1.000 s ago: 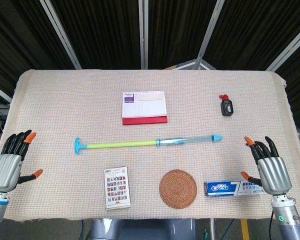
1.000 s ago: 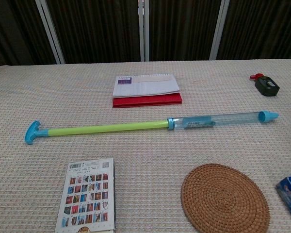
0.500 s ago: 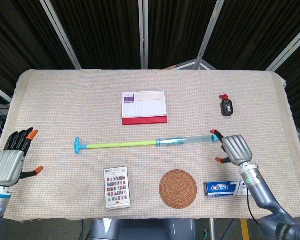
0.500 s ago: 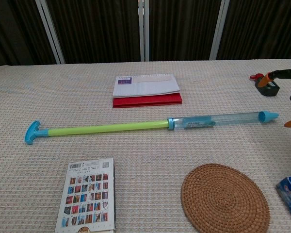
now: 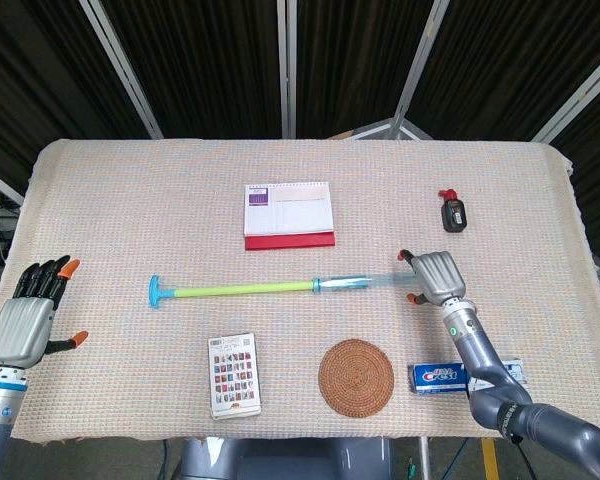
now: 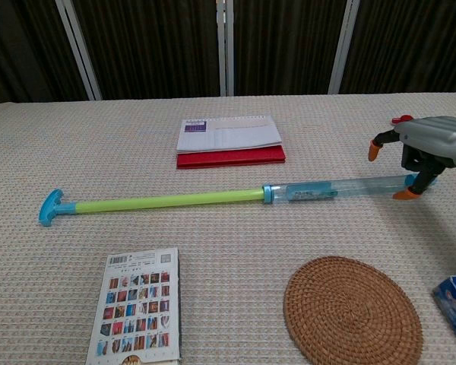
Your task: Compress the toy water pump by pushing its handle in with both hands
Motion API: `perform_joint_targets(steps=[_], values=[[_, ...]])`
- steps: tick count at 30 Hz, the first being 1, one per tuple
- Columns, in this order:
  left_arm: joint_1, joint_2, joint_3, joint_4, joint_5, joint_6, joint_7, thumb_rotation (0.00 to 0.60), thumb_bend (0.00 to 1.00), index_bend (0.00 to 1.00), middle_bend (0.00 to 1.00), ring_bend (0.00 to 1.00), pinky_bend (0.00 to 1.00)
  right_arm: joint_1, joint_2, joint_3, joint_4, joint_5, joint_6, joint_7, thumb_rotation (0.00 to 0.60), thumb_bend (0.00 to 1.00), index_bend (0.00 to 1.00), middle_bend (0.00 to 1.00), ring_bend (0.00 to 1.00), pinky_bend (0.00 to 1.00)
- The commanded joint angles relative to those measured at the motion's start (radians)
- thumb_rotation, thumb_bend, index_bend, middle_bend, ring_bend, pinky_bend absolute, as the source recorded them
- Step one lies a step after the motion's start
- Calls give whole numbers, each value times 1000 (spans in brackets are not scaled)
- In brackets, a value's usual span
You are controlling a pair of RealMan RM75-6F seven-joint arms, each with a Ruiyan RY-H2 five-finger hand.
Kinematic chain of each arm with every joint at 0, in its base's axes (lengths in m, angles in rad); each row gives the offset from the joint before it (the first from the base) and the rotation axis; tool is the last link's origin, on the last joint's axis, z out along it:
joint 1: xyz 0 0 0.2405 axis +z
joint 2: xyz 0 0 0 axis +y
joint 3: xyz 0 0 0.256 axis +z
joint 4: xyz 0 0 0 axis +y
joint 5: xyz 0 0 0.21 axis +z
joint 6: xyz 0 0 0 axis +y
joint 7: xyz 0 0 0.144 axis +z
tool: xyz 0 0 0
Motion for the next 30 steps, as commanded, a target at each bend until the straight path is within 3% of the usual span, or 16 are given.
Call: perform_joint_targets(steps=[1, 14, 20, 30], values=[[0, -1, -1, 2, -2, -1, 0, 600, 0, 0, 0, 0, 0, 21, -40, -1, 66, 8, -11, -20, 600, 138, 356, 1000, 1000, 1000], [-3, -11, -5, 11, -15, -14, 13, 600, 0, 0, 0, 0, 0, 50, -94, -7, 156, 0, -32, 11, 600, 219, 447, 1000, 1000, 1000], [-6, -18, -4, 17, -22, -26, 18, 600, 0, 0, 0, 0, 0, 50, -99, -14, 164, -6, -33, 25, 600, 380, 547, 1000, 1000, 1000], [-27, -28, -12, 21, -38, -64, 22, 600, 0, 0, 0, 0, 0, 32, -69, -29, 119, -5, -21, 17, 600, 387, 616, 1000, 1000, 1000]])
